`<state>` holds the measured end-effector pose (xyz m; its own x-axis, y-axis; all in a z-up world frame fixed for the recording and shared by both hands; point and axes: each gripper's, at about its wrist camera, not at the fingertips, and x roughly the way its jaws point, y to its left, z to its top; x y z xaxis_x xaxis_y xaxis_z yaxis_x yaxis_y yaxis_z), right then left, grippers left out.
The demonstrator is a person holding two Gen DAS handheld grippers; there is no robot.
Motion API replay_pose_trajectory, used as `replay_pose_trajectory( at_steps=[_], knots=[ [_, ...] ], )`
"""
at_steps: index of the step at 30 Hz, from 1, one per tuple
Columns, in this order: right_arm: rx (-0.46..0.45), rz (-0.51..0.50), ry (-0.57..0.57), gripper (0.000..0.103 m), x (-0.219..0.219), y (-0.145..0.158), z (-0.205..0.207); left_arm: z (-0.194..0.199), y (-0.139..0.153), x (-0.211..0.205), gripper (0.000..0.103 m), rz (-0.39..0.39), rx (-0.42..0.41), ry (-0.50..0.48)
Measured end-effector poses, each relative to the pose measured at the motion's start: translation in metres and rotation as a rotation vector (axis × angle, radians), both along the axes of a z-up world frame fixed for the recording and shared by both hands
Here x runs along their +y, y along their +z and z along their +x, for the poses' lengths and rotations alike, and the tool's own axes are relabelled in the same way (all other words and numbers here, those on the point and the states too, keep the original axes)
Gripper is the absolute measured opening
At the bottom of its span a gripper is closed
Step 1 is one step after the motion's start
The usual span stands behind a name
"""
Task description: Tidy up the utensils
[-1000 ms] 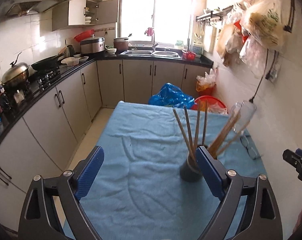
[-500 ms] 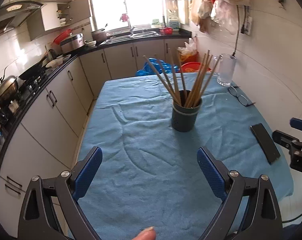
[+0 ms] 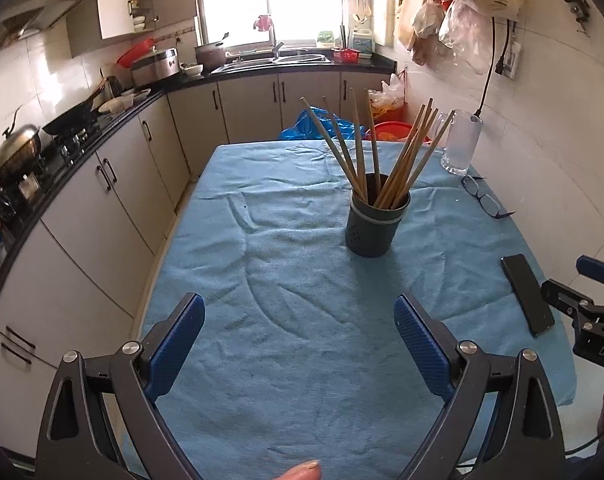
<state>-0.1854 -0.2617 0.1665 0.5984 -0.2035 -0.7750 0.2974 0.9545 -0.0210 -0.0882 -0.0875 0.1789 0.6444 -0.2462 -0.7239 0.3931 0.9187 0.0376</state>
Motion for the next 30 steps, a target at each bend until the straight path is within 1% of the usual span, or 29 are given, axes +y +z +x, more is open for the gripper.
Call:
replay_pose_trajectory(
  at_steps=[5, 10, 15, 22, 24, 25, 28, 30],
  knots=[
    [0.001, 0.001, 0.003, 0.082, -0.001, -0.001, 0.000, -0.001, -0.001, -0.001, 0.095, -0.006, 0.009, -0.013],
    [0.004, 0.005, 0.008, 0.081, -0.002, -0.003, 0.001, -0.004, -0.003, -0.006, 0.095, 0.019, 0.004, -0.014],
    [0.007, 0.007, 0.009, 0.081, -0.002, -0.005, 0.002, -0.004, -0.003, -0.005, 0.095, 0.021, 0.000, -0.007],
    [0.012, 0.009, 0.010, 0.082, -0.002, -0.007, 0.004, -0.005, 0.001, -0.005, 0.095, 0.065, -0.028, 0.008],
    [0.014, 0.011, 0.009, 0.082, -0.002, -0.009, 0.004, -0.007, 0.004, -0.005, 0.095, 0.082, -0.050, 0.011],
    [0.016, 0.011, 0.008, 0.082, -0.002, -0.009, 0.004, -0.009, 0.005, -0.005, 0.095, 0.102, -0.074, 0.032],
    [0.017, 0.011, 0.007, 0.082, -0.002, -0.010, 0.004, -0.013, 0.007, -0.009, 0.095, 0.148, -0.117, 0.049],
    [0.015, 0.008, 0.009, 0.082, -0.001, -0.010, 0.004, -0.014, 0.007, -0.011, 0.095, 0.166, -0.124, 0.039]
  ],
)
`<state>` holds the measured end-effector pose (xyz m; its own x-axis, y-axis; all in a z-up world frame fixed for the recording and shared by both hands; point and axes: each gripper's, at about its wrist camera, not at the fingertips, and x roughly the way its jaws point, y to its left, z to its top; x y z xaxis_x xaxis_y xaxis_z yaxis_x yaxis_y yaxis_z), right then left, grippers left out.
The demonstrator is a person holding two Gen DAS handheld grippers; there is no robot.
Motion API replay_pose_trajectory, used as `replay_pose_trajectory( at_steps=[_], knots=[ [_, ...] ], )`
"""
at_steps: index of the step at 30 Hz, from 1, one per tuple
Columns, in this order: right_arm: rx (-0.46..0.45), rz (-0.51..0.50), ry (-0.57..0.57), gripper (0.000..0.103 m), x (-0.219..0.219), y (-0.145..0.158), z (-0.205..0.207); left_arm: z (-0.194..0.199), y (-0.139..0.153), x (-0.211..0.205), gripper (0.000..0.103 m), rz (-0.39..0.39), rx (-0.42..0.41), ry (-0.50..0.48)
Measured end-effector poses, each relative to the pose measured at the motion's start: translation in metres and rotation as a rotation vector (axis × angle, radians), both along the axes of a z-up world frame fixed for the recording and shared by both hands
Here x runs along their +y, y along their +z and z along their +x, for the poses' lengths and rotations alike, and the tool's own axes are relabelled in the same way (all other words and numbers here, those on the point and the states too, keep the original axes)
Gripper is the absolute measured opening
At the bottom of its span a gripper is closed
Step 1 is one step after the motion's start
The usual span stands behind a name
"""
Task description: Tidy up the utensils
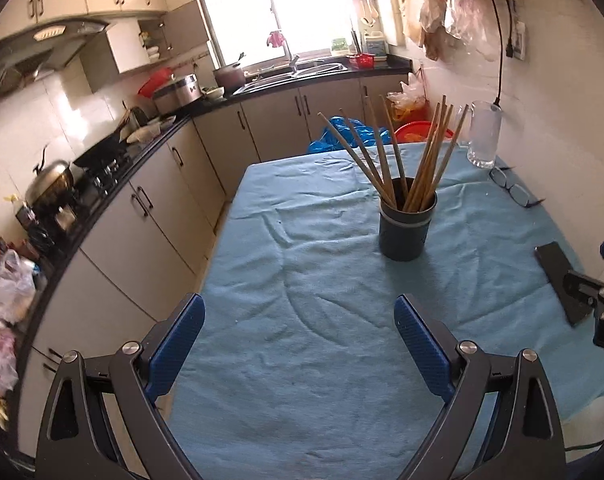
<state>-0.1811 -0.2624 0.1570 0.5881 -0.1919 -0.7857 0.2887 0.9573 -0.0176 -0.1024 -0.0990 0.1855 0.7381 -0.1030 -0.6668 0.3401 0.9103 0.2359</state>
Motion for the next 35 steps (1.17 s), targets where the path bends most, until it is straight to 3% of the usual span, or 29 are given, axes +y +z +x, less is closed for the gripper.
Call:
replay_pose_trajectory(
  at_steps=[31, 35],
  knots=[
    [0.034, -0.003, 0.012, 0.081, 0.001, -0.007, 0.010, 0.012, -0.018, -0.003, 0.095, -0.010, 0.075, -0.014],
    [0.054, 0.019, 0.007, 0.082, -0.005, -0.018, 0.013, 0.020, -0.030, 0.006, 0.095, -0.036, 0.093, 0.019]
  ],
)
